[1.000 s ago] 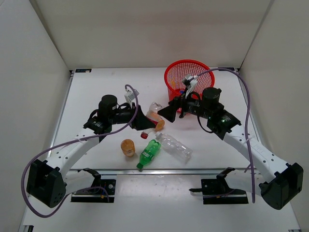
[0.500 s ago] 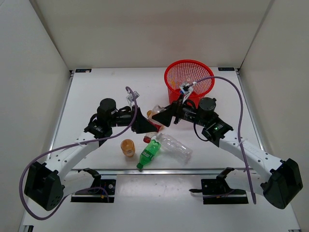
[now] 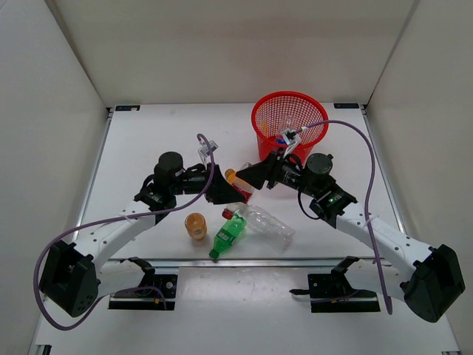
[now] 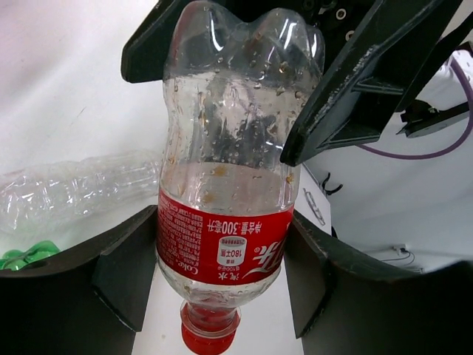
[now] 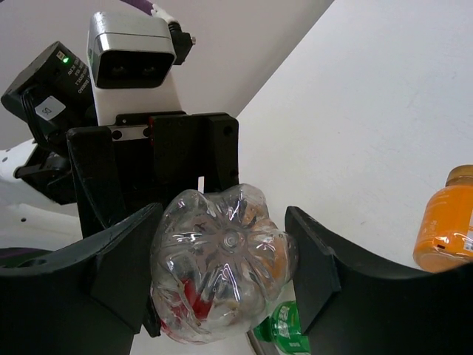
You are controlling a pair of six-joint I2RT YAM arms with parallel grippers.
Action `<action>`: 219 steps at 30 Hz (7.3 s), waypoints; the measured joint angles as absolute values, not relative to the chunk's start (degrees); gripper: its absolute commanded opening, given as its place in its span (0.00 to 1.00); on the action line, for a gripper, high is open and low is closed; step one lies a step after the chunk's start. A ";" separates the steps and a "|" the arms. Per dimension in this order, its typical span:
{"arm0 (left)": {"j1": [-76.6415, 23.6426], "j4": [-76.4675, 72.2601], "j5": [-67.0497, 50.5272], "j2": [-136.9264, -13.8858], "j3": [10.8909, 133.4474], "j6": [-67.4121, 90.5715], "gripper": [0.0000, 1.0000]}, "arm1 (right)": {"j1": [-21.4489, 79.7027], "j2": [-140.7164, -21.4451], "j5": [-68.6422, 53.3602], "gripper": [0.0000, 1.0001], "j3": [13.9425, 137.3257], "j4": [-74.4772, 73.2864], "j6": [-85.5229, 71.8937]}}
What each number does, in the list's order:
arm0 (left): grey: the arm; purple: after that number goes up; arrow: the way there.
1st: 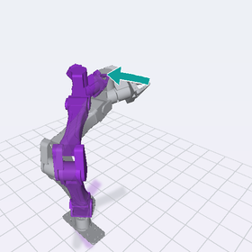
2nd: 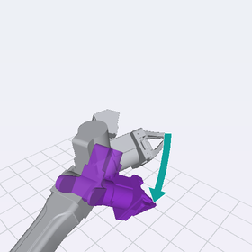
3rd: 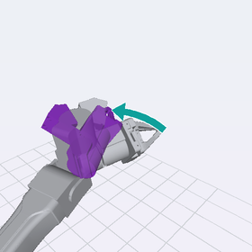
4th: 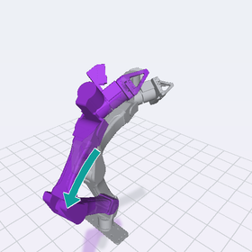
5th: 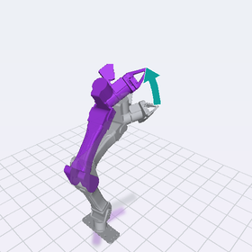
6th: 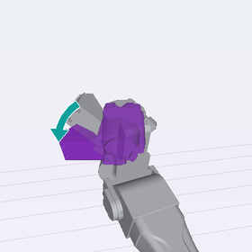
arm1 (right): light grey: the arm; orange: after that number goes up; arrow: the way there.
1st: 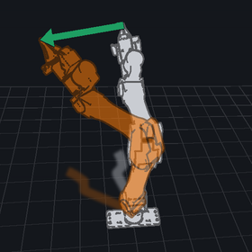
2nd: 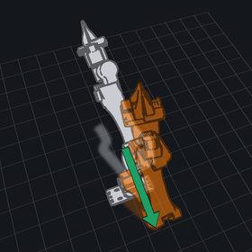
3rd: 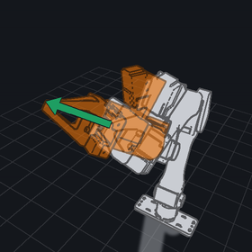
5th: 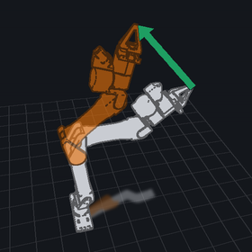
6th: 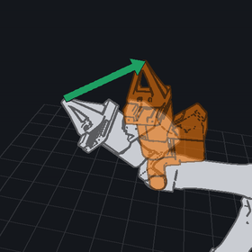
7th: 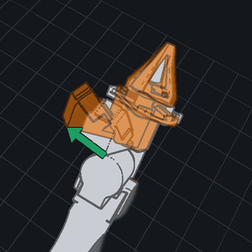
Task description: Put the plastic bottles in the bin
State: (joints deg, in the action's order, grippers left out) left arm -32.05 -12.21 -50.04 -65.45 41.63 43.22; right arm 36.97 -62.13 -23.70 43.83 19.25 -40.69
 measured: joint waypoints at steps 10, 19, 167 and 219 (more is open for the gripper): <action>-31.86 -14.96 -49.10 -66.67 41.91 46.09 0.99 | 31.27 -62.04 -22.76 0.00 44.80 16.64 -40.05; -29.85 9.23 -37.21 -62.70 53.12 36.10 0.99 | 21.54 -64.90 -16.91 0.00 61.80 5.50 -27.35; -51.66 36.25 -6.63 -87.15 51.11 13.28 0.51 | -11.88 -56.49 -10.87 0.99 50.39 -33.65 -13.54; -42.94 18.44 8.10 -107.18 107.77 16.93 0.99 | 19.03 -43.38 -15.97 0.99 37.58 -31.42 -9.21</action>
